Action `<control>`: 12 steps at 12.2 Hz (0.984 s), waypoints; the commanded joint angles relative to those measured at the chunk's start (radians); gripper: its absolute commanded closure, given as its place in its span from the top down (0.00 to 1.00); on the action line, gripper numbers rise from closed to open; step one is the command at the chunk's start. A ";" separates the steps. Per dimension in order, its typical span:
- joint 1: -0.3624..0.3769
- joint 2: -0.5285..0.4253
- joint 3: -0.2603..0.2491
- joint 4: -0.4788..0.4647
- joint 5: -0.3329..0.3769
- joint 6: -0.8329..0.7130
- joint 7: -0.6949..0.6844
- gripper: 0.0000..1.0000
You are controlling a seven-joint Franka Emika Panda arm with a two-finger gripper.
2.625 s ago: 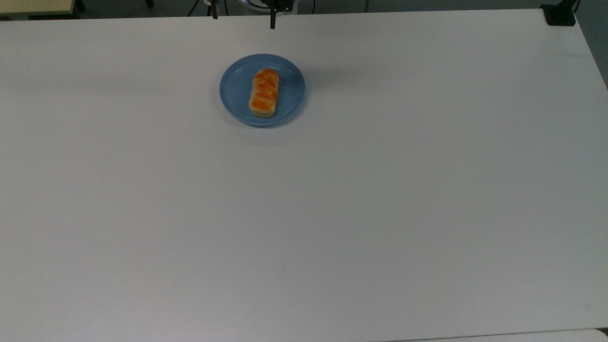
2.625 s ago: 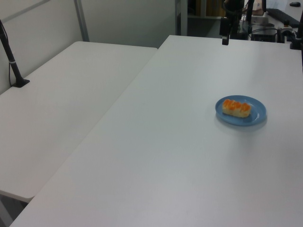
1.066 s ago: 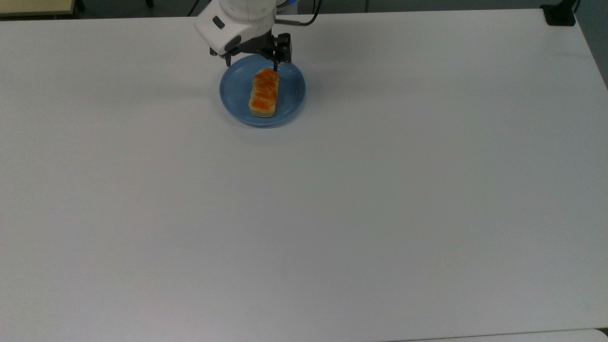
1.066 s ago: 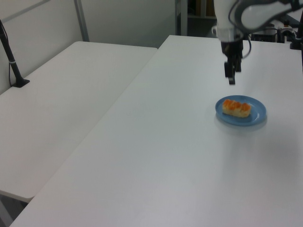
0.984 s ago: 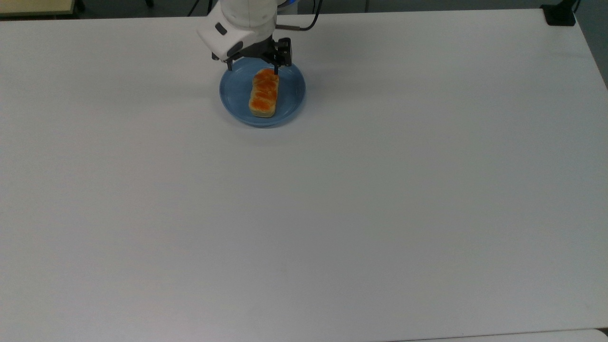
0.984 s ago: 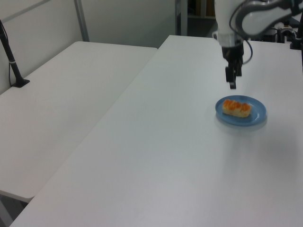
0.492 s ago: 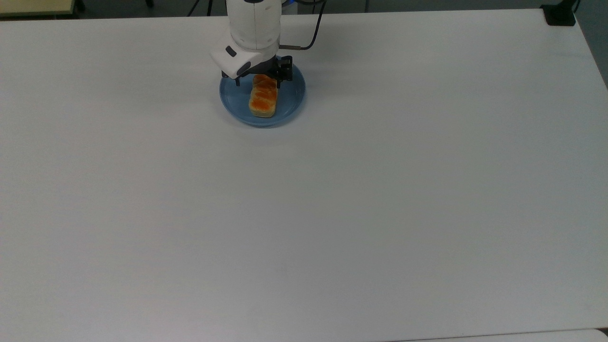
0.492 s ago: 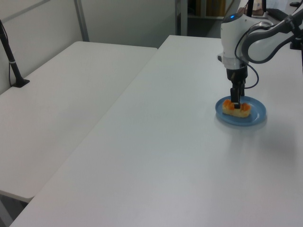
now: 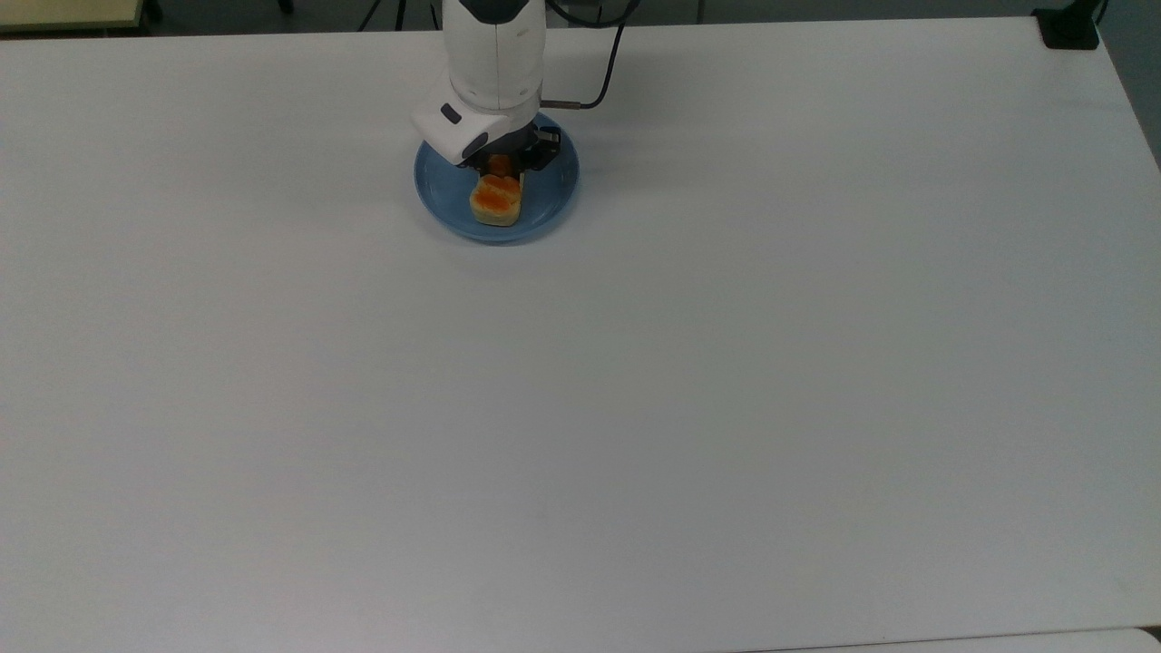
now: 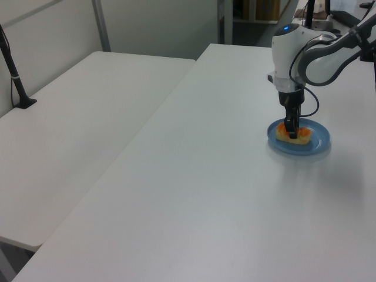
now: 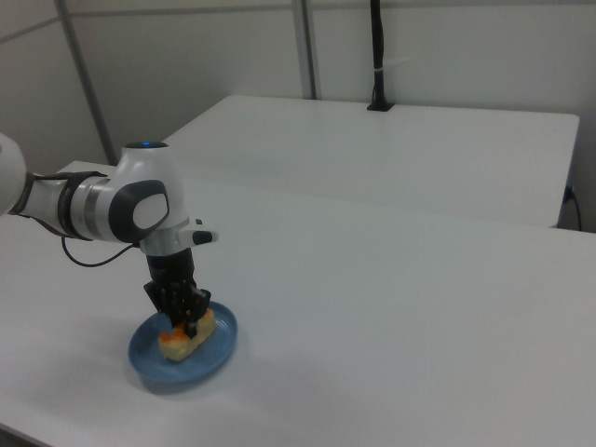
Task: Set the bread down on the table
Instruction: 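Lift the bread roll off the blue plate and carry it beside the plate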
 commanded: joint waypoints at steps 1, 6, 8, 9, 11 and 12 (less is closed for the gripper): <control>0.010 -0.028 -0.016 0.028 0.025 -0.082 -0.024 0.25; 0.000 0.059 -0.019 0.338 0.023 -0.236 -0.026 0.25; -0.004 0.189 -0.019 0.519 0.022 -0.262 -0.023 0.25; -0.004 0.247 -0.019 0.591 0.021 -0.259 -0.023 0.26; -0.003 0.344 -0.019 0.671 0.018 -0.247 -0.012 0.27; 0.002 0.390 -0.019 0.702 0.015 -0.210 -0.012 0.28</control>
